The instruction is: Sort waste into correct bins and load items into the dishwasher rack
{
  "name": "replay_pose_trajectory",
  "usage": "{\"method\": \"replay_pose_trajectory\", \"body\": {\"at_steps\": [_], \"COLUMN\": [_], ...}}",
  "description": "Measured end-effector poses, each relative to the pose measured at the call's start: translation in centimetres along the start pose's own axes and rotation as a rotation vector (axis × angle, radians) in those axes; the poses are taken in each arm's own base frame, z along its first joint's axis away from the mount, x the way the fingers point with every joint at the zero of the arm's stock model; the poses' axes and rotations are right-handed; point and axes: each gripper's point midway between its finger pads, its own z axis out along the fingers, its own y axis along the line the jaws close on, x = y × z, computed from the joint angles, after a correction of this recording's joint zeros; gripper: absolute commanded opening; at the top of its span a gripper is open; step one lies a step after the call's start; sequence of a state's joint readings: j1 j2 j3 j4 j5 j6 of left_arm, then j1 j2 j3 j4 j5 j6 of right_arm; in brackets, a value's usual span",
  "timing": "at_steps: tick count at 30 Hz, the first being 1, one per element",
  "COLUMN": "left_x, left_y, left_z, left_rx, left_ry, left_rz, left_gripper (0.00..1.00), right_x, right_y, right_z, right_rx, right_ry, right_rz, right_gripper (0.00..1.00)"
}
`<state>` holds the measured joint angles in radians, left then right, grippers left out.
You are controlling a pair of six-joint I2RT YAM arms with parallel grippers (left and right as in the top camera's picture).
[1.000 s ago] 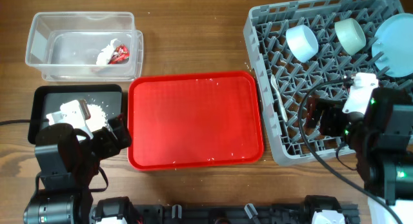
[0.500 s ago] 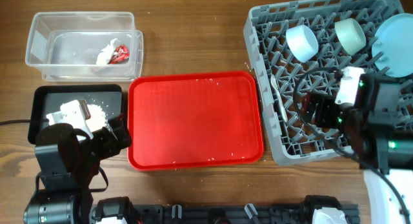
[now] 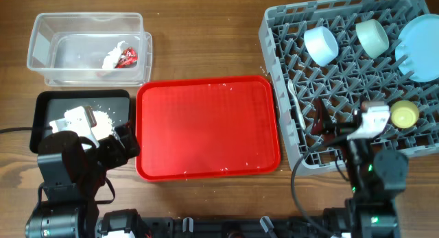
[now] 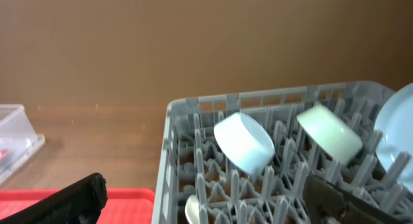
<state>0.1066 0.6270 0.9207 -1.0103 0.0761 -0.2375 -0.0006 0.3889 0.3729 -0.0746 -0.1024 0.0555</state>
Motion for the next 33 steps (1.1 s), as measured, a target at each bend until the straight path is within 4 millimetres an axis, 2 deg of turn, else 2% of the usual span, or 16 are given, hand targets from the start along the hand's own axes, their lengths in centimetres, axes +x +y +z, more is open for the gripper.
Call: {"method": "replay_pose_trajectory", "body": {"at_steps": [8,10,15,16,33], "left_x": [0.1,0.1,0.1,0.1,0.1], "left_y": [0.0,0.0,0.0,0.0,0.0], "left_z": [0.0,0.0,0.0,0.0,0.0], "left_rx": [-0.001,-0.001,-0.001,-0.001,-0.001], "left_ry": [0.003,0.003,0.003,0.003,0.003], "left_rz": [0.0,0.0,0.0,0.0,0.0], "left_gripper": [1.0,1.0,1.0,1.0,1.0], "right_x": [1.1,2.6,7.4,7.8,7.6], "right_y": [0.1,0.0,-0.4,-0.5,-0.5], "right_z": [-2.2,-2.1,-1.2,-1.2,-1.2], "right_rx": [-0.013,-0.009,0.004,0.006,0.008], "right_ry": [-0.293,-0.275,-0.089,-0.074,-0.078], "right_rz": [-0.03,-0.028,-0.052,-0.055,-0.069], "right_gripper": [1.0,1.0,1.0,1.0,1.0]}}
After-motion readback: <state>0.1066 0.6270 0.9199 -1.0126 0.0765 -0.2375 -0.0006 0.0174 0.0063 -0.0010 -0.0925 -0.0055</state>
